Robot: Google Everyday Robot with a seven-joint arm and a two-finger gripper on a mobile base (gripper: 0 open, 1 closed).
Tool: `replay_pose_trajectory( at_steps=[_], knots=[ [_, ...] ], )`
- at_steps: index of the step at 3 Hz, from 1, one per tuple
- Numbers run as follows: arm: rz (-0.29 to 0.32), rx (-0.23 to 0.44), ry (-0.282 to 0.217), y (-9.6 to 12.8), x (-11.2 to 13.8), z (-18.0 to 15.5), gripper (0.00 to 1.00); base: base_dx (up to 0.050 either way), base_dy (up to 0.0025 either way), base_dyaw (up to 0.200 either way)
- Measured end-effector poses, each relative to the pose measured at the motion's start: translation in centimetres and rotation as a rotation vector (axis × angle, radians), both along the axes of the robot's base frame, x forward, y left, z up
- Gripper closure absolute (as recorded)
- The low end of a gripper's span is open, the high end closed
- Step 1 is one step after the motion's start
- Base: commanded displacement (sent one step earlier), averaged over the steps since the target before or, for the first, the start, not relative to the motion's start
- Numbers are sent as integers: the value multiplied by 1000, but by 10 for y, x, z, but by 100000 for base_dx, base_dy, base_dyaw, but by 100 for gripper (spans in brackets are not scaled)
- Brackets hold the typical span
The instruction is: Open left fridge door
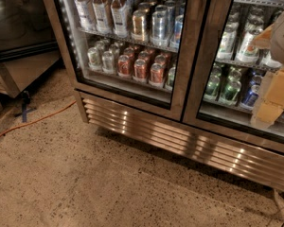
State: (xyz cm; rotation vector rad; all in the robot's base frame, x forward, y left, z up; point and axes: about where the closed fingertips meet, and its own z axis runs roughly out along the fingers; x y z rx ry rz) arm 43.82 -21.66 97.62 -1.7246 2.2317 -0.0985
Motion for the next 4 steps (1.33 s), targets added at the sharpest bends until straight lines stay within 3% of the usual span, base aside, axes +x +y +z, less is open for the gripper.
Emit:
replay_pose_trajectory(
  at_steps=[1, 3, 4],
  knots=[
    [0, 0, 0, 0, 0, 0, 0, 4494, 194, 8594],
    [0, 0, 0, 0, 0, 0, 0, 4824, 1, -16],
    [0, 0, 0, 0, 0, 0, 0, 4, -5, -19544]
  ],
)
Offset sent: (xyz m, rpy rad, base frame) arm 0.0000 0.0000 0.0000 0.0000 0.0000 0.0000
